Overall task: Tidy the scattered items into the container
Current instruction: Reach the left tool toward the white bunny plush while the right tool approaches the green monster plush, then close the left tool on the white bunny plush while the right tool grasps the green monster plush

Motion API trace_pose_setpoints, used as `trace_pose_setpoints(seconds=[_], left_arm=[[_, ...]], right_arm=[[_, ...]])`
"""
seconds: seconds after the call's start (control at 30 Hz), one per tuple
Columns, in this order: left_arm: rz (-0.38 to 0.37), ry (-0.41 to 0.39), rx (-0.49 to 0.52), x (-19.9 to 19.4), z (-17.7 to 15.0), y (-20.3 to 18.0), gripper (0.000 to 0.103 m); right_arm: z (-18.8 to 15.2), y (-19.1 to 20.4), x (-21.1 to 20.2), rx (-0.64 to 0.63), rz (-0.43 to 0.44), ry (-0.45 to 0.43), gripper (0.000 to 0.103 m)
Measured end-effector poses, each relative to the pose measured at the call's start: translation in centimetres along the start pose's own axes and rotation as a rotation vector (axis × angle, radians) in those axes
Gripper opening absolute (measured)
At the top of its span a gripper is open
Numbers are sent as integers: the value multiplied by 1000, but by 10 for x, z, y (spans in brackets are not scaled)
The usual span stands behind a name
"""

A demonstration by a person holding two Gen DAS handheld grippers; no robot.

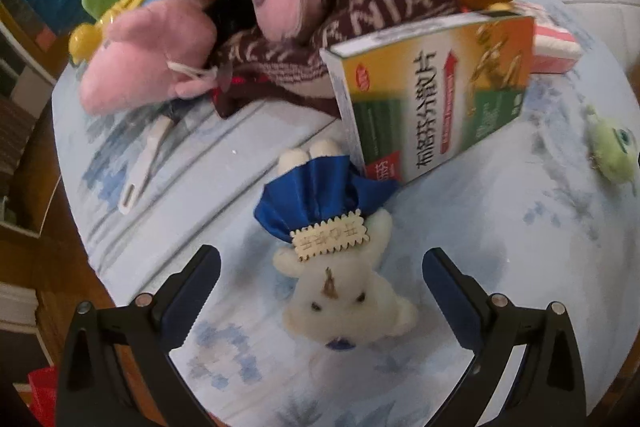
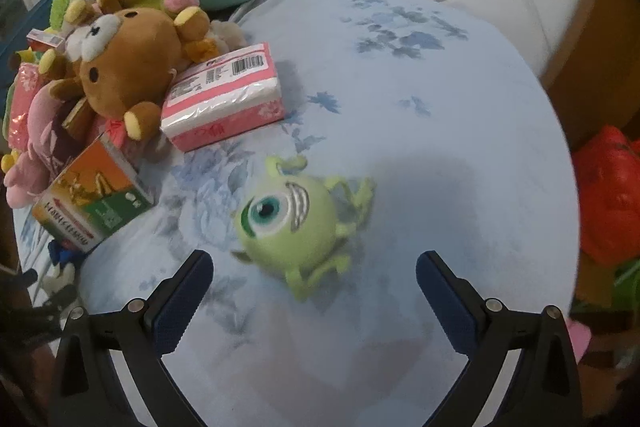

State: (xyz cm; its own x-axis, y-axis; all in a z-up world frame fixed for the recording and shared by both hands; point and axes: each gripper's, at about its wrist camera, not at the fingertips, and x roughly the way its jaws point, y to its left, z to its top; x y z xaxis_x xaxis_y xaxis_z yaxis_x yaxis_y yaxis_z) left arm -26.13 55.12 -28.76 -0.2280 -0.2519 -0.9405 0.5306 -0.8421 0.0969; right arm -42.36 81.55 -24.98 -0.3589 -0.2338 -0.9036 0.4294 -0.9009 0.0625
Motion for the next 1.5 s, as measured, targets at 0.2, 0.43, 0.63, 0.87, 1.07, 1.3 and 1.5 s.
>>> trace_pose_setpoints(seconds=[0.2,0.43,0.63,0.87,1.07,1.3,1.5], left_arm=[[16,24,-33,12,-2,-3,102],[12,15,-45,9,-2,-7,102],[-33,32,-86,13,-5,-3,103],[-78,12,-124,3,-10,1,79],[-88,10,-125,-14,-16,-1,50],[-94,-70,-100,-62,-27,-4,50],[-92,-164,-81,-87,-19,3,50]], right_arm=[[12,7,36,-46,18,44,103],[16,7,58,-53,25,64,103],[16,0,71,-30,11,59,103],[14,2,73,-24,29,76,100],[11,8,62,-49,52,71,68],[4,20,29,-76,102,26,68],[-1,48,-8,-132,166,-36,68]])
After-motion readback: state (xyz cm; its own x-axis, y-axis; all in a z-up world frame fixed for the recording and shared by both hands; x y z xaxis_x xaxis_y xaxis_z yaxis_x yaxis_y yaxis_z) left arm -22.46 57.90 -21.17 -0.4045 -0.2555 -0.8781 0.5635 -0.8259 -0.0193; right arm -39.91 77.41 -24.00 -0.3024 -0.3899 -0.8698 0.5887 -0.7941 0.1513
